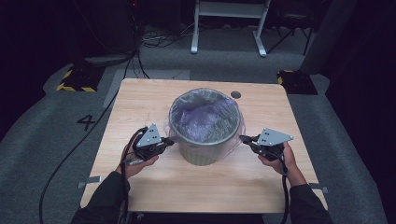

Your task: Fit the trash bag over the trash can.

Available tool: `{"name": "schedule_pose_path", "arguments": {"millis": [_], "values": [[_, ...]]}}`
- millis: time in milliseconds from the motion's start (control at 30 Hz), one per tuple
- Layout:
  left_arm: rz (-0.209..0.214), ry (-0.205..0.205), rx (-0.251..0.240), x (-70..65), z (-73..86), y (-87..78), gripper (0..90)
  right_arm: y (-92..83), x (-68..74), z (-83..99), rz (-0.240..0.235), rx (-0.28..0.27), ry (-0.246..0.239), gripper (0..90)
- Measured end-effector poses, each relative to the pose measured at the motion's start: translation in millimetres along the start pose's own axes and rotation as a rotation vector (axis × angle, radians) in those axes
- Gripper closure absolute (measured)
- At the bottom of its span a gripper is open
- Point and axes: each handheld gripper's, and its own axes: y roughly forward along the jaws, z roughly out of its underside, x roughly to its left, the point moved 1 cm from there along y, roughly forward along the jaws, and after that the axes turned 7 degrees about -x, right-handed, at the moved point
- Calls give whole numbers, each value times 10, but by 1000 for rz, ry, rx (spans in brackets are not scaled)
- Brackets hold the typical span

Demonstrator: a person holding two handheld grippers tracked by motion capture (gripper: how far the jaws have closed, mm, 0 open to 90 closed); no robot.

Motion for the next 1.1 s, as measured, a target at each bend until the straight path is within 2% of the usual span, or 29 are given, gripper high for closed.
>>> {"name": "schedule_pose_path", "arguments": {"millis": [167, 533, 700, 767, 1100], "values": [[7, -26, 14, 31, 89, 69, 896, 96, -16, 206, -10, 8, 82, 900], [7, -48, 59, 77, 234, 184, 895, 316, -78, 455, -10, 90, 172, 900], [2, -62, 75, 98, 291, 231, 895, 417, -127, 544, 4, 125, 236, 900], [3, -66, 78, 107, 314, 250, 894, 455, -139, 562, 18, 136, 247, 900], [2, -76, 99, 113, 388, 308, 877, 569, -122, 588, 31, 161, 264, 900]]}}
